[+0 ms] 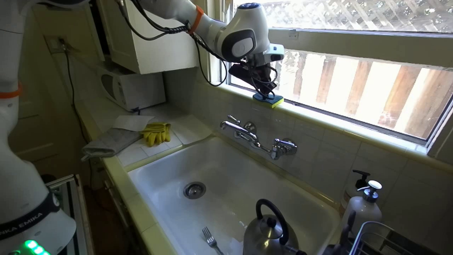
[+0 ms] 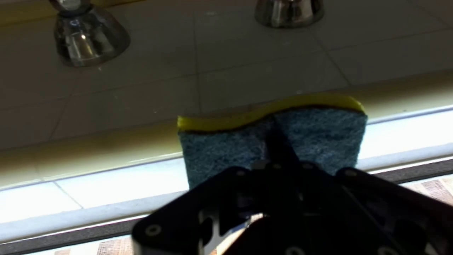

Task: Use the sponge to wipe the window seal

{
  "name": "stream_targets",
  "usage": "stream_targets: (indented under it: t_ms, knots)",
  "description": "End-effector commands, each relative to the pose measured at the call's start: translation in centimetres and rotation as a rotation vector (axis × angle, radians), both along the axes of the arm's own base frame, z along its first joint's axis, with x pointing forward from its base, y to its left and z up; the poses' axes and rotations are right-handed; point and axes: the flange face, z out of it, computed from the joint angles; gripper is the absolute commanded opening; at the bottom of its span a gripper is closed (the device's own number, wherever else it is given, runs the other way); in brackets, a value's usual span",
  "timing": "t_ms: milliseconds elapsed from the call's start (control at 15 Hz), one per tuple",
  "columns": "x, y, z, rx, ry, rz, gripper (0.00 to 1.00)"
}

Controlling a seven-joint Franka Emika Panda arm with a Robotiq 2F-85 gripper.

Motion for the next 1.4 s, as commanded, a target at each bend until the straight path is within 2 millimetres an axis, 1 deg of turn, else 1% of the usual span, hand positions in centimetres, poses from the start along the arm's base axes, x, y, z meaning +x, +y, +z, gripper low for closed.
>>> stream_targets:
  t_ms: [0,400,600,800,1000,1333]
  knots:
    - [-0.5,-2.7,-0.6,-0.011,0.023,0.012,0.0]
    - [-0.7,-7.0,-0.7,-0.038,0.019,0.0,0.0]
    - [-0.4,-8.4,-0.8,-0.037,0.011,-0.018,0.0]
    - [0.3,-9.0,-0.1,-0.04,-0.019,-0.034,0.0]
    - [1.0,-8.9,0.4,-0.043,-0.036,-0.03,0.0]
    - [1.3,-9.8,-0.4,-0.058,-0.023,-0.025,0.0]
